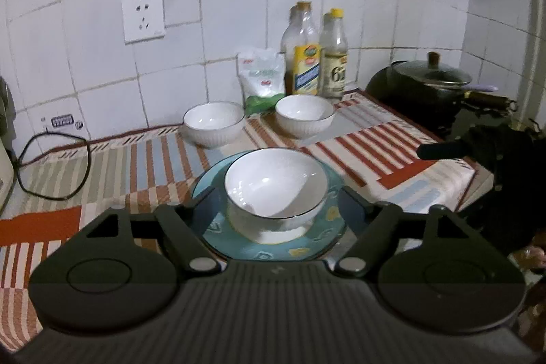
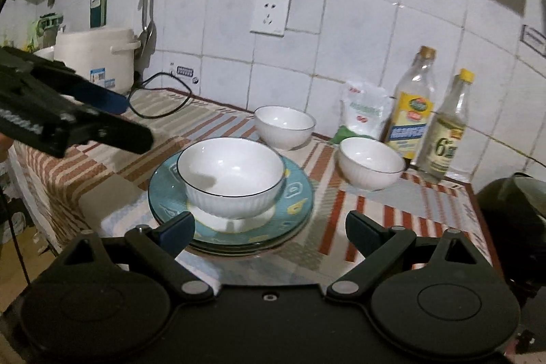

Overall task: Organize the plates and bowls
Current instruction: 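Lower the large bowl onto the egg plate and open both grippers, then move both grippers to a small ribbed white bowl and grasp its rim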

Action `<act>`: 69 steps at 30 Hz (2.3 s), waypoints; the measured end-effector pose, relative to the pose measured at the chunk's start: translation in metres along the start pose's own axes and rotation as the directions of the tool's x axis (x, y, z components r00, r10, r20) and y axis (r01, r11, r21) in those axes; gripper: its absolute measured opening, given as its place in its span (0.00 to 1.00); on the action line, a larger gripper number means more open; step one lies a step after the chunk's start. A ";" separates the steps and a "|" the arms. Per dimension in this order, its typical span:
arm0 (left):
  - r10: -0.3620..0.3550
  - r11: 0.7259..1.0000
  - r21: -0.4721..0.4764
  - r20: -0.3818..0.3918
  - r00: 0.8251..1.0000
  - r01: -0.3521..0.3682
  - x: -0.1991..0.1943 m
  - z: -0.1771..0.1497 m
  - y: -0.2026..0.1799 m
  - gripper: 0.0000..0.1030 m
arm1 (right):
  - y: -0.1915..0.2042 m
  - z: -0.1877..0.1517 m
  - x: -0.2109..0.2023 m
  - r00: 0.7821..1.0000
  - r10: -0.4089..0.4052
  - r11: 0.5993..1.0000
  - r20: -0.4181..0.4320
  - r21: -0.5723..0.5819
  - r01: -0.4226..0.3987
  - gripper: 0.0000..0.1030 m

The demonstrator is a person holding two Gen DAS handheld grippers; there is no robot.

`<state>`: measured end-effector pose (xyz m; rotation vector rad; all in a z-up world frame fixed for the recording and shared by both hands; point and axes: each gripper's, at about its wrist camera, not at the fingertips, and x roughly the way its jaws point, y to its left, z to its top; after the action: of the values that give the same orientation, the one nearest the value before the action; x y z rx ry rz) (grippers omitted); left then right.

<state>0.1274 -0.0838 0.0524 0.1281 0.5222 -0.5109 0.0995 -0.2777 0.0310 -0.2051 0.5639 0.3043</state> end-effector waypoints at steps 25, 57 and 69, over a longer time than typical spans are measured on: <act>-0.089 0.995 0.042 -0.026 0.996 0.090 0.038 0.086 -0.015 0.85 | -0.130 0.034 0.022 0.984 0.169 0.864 0.048 0.474 -0.172 0.84; -0.185 0.889 -0.458 -0.393 0.901 -0.018 0.347 0.101 0.044 0.41 | -0.216 0.014 0.247 0.991 0.076 0.811 -0.109 0.585 0.003 0.60; -0.114 0.966 -0.258 -0.376 0.919 0.014 0.334 0.099 0.013 0.12 | -0.205 0.011 0.241 0.992 0.055 0.808 -0.116 0.588 0.024 0.21</act>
<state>0.4264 -0.2416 -0.0312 -0.0334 0.9800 -0.4812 0.3680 -0.4122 -0.0707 0.3908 0.7629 0.1184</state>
